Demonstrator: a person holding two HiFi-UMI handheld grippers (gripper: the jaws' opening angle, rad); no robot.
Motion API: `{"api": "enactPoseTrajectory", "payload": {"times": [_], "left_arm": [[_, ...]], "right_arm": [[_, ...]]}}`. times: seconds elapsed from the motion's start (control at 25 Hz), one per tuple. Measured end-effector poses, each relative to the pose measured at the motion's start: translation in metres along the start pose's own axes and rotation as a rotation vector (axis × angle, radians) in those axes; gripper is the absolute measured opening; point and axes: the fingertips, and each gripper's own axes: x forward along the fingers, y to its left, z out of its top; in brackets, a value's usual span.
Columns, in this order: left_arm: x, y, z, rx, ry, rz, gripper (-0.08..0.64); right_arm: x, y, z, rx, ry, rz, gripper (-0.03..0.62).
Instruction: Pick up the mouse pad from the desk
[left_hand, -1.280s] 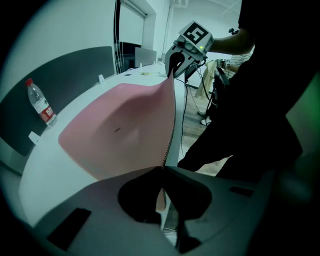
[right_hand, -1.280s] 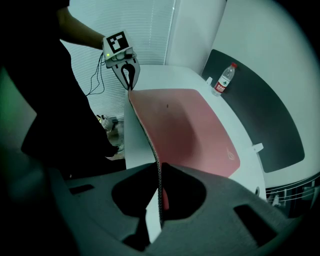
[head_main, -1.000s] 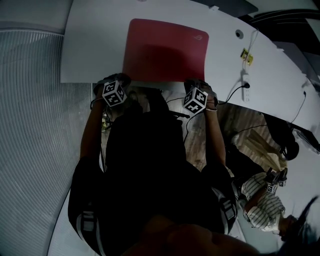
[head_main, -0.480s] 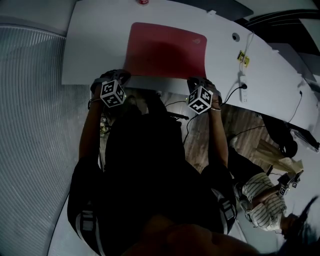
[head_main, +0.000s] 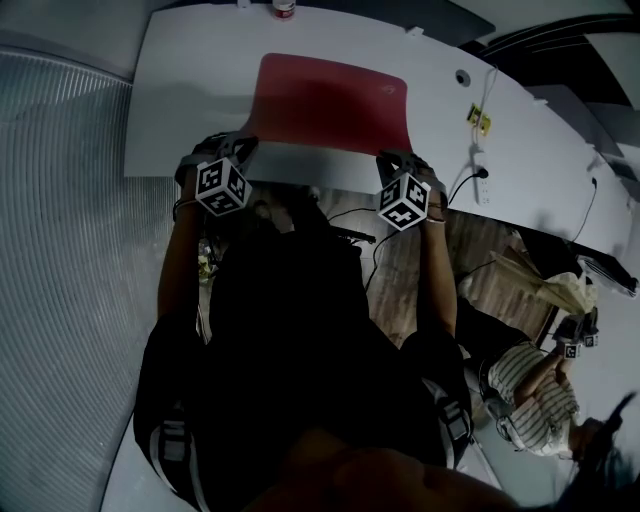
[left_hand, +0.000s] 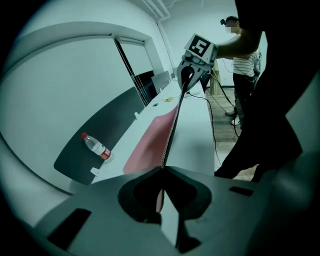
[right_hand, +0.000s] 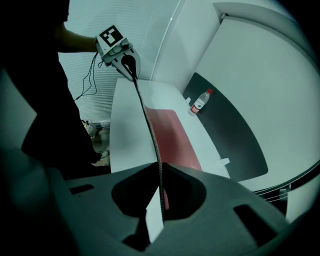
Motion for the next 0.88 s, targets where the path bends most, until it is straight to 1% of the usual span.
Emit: {"api": "enactPoseTrajectory", "payload": {"times": [0.12, 0.24, 0.88], "left_arm": [[-0.007, 0.011, 0.005, -0.001, -0.009, 0.038, 0.014], [-0.013, 0.020, 0.009, -0.019, -0.027, 0.077, 0.014], [-0.057, 0.067, 0.031, -0.040, -0.102, 0.240, 0.014]], "right_arm": [[-0.006, -0.007, 0.005, 0.003, -0.005, -0.019, 0.012], [-0.010, -0.011, 0.010, 0.007, -0.014, -0.033, 0.012], [-0.045, -0.037, 0.042, 0.003, -0.054, -0.116, 0.012]]}}
